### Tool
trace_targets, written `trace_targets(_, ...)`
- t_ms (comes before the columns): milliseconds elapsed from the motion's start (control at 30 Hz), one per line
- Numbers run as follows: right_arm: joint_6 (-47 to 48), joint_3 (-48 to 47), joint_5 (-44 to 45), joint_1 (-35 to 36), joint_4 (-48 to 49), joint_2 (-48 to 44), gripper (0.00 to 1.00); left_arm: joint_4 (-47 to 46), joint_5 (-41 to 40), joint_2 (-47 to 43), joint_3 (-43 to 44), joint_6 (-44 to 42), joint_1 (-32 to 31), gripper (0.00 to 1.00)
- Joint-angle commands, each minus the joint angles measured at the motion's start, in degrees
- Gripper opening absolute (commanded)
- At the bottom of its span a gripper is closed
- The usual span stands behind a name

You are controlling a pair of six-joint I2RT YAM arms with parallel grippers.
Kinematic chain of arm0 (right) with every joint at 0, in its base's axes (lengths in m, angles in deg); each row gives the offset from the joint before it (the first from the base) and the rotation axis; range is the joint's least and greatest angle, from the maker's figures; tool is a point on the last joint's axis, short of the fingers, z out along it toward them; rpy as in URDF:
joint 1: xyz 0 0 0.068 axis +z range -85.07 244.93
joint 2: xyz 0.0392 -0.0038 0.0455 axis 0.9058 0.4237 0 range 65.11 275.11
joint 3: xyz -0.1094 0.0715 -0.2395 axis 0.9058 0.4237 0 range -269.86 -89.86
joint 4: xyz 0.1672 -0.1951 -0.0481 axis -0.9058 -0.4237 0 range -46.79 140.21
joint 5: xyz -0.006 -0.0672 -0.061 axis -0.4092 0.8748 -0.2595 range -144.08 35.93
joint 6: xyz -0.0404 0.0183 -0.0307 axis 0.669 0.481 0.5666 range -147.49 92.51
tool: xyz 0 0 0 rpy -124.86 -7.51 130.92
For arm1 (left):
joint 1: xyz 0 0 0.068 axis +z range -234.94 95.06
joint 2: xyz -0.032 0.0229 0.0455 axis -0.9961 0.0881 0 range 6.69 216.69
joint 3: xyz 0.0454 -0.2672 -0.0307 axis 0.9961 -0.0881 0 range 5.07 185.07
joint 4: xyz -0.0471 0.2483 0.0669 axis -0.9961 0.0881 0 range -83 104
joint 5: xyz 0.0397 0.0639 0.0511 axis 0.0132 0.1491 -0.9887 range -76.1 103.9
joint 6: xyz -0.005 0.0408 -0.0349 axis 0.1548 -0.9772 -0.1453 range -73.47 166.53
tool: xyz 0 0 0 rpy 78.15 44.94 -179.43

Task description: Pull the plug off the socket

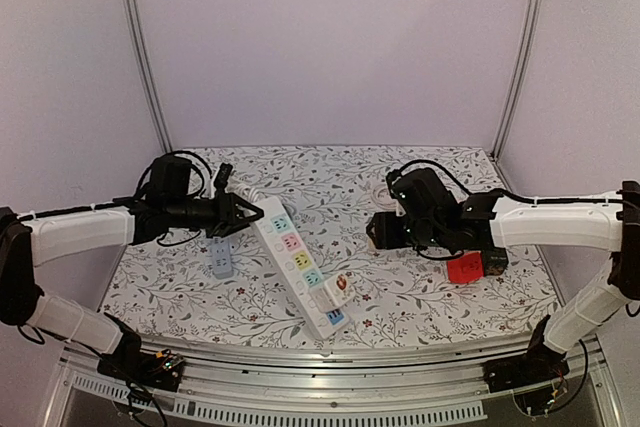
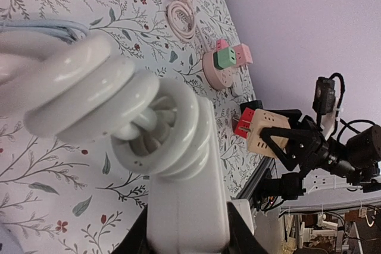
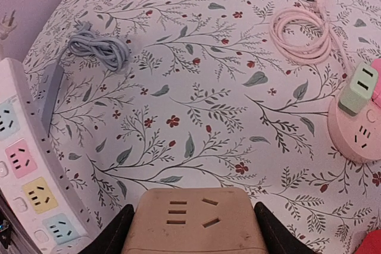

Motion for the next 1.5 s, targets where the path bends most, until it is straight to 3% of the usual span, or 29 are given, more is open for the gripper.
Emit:
trace_targets(0, -8.0, 3.3, -4.3, -5.0, -2.5, 1.3, 0.10, 0.1, -5.4, -0.4, -1.3, -7.1, 1.0, 0.00)
trace_targets(567, -6.3, 6.6, 6.5, -12.6, -13.6, 4.3, 0.17, -1.2, -6.0, -0.1, -1.4, -5.8, 1.0, 0.00)
trace_targets(900, -6.0, 7.1, 5.8, -15.6, -15.1, 3.6, 0.38, -1.5, -5.7, 0.0, -1.5, -5.9, 1.1, 0.00)
trace_targets(1233, -6.4, 6.2, 5.8, -15.7, -16.3, 4.0, 0.69, -1.2, -5.6, -0.7, -1.7, -6.0, 1.1, 0.00)
trace_targets(1467, -5.5, 5.5, 6.1, -15.8, -17.2, 2.7, 0.82, -1.1, -5.6, -1.0, -1.7, -6.2, 1.1, 0.00)
